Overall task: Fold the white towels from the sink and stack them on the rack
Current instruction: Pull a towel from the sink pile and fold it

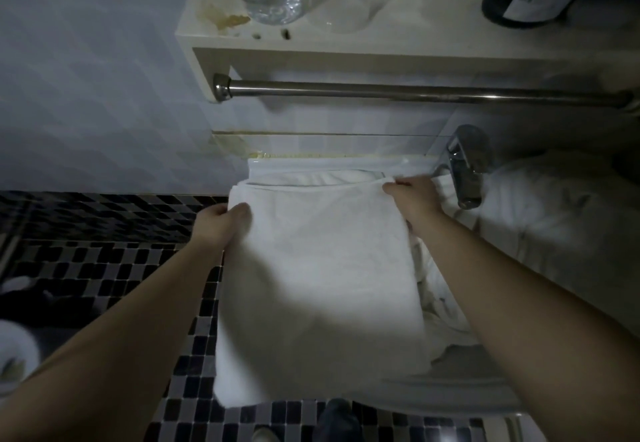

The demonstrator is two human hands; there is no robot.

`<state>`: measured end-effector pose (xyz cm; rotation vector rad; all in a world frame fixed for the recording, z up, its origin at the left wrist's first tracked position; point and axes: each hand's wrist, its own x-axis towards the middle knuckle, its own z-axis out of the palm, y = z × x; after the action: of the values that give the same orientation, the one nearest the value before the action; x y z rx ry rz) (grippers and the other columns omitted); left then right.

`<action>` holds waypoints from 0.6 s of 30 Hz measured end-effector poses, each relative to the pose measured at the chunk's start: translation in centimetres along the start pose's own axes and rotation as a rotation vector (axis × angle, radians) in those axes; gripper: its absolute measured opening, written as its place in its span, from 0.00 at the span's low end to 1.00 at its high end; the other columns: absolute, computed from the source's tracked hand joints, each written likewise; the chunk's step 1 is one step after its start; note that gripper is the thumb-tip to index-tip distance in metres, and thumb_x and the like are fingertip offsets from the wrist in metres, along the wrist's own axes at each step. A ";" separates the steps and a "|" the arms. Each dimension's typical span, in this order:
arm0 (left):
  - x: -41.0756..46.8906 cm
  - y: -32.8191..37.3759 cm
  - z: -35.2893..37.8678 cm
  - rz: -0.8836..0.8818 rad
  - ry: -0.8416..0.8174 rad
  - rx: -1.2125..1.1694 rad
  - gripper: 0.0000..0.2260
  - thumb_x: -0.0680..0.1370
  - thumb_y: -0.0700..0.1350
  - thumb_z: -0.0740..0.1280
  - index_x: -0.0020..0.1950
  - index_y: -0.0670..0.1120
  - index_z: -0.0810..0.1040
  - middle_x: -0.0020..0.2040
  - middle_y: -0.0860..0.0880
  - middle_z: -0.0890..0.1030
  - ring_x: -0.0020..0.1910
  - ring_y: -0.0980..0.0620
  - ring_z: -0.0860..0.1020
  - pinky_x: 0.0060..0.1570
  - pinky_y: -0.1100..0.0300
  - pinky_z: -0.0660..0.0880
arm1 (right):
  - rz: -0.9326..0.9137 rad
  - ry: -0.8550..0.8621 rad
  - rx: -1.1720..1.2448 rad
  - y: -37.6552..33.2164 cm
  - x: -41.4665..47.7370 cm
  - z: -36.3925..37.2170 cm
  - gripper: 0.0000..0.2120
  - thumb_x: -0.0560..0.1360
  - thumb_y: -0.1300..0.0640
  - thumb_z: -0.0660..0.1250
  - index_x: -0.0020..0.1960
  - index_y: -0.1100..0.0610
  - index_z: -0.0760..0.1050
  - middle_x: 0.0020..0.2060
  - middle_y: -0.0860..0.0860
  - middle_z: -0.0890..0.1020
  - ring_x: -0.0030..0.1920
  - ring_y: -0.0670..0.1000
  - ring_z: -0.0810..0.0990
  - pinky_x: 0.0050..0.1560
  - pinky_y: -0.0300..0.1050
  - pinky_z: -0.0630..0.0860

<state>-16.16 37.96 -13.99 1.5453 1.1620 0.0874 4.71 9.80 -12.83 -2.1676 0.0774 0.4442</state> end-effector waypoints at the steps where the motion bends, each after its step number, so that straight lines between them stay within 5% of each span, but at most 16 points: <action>1: 0.0 -0.2 -0.1 -0.001 0.004 0.022 0.11 0.75 0.50 0.70 0.44 0.42 0.82 0.42 0.44 0.83 0.41 0.44 0.81 0.42 0.52 0.77 | -0.004 -0.017 0.012 0.0 0.0 -0.1 0.02 0.72 0.57 0.71 0.43 0.53 0.83 0.44 0.54 0.85 0.48 0.56 0.83 0.53 0.52 0.80; 4: 0.4 0.1 -0.1 0.092 0.035 0.075 0.14 0.77 0.52 0.67 0.42 0.41 0.80 0.37 0.48 0.80 0.37 0.48 0.78 0.36 0.57 0.74 | -0.075 -0.011 0.016 -0.9 0.5 -0.1 0.13 0.77 0.59 0.68 0.61 0.58 0.79 0.52 0.54 0.82 0.54 0.57 0.81 0.56 0.47 0.77; 8: 1.2 2.2 0.5 0.175 0.156 0.035 0.14 0.79 0.56 0.64 0.42 0.46 0.75 0.40 0.47 0.79 0.39 0.49 0.77 0.39 0.53 0.73 | -0.240 0.075 0.013 -2.9 1.5 0.5 0.10 0.81 0.59 0.64 0.61 0.58 0.75 0.54 0.54 0.79 0.52 0.52 0.76 0.54 0.42 0.70; 12: 2.7 2.4 1.3 0.126 0.209 0.123 0.13 0.78 0.55 0.63 0.40 0.47 0.74 0.38 0.47 0.77 0.41 0.44 0.77 0.40 0.53 0.71 | -0.219 0.171 -0.047 -3.8 2.2 1.7 0.11 0.80 0.58 0.66 0.60 0.61 0.77 0.55 0.57 0.82 0.55 0.56 0.80 0.50 0.38 0.69; 18: 2.5 0.1 1.2 0.018 0.185 0.326 0.21 0.78 0.62 0.62 0.41 0.44 0.79 0.37 0.47 0.78 0.37 0.48 0.77 0.34 0.57 0.68 | -0.021 -0.037 -0.272 -2.1 1.7 2.0 0.18 0.76 0.55 0.67 0.65 0.57 0.79 0.57 0.57 0.83 0.56 0.60 0.81 0.47 0.40 0.71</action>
<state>-14.04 38.84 -15.63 1.8645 1.3583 0.0553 6.13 12.87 -12.86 -2.4235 -0.0285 0.5067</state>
